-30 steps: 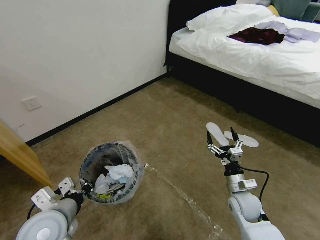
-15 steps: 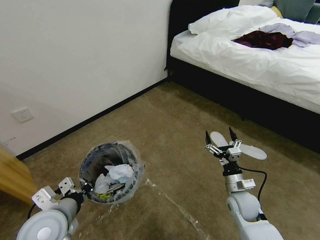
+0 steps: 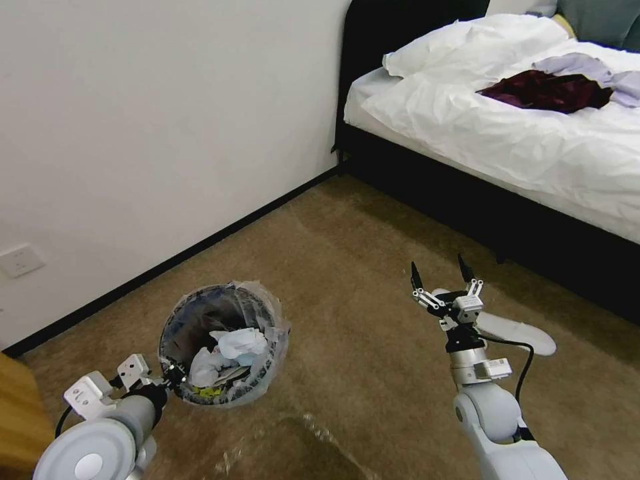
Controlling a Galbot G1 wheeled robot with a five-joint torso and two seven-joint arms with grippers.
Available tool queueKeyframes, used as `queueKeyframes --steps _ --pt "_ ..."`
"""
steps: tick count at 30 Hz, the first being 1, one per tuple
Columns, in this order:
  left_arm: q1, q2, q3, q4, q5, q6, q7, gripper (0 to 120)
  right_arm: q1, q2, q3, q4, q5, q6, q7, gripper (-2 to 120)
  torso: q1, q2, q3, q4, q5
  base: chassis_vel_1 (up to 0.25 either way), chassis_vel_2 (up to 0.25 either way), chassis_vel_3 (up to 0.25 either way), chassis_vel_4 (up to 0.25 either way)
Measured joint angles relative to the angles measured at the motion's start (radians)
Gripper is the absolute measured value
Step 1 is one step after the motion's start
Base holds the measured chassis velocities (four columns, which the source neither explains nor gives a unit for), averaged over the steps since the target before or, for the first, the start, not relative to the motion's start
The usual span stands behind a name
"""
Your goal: Pick up the trash bin and place the garbage on the floor into it.
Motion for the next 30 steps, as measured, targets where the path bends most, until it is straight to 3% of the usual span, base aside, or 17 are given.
queueKeyframes --steps 7,30 --pt "0.003 -0.002 0.002 -0.005 0.003 0.000 0.000 0 -0.004 0.000 0.014 -0.012 -0.007 0.027 -0.006 100 0.000 0.000 0.000 0.0002 -0.0002 -0.134 0.129 0.129 -0.126" --pt "0.028 -0.028 0.001 -0.030 0.020 0.003 0.003 0 -0.008 -0.011 0.051 -0.013 0.002 0.029 -0.007 100 0.000 0.000 0.000 0.0001 -0.0002 0.000 0.000 0.000 0.000"
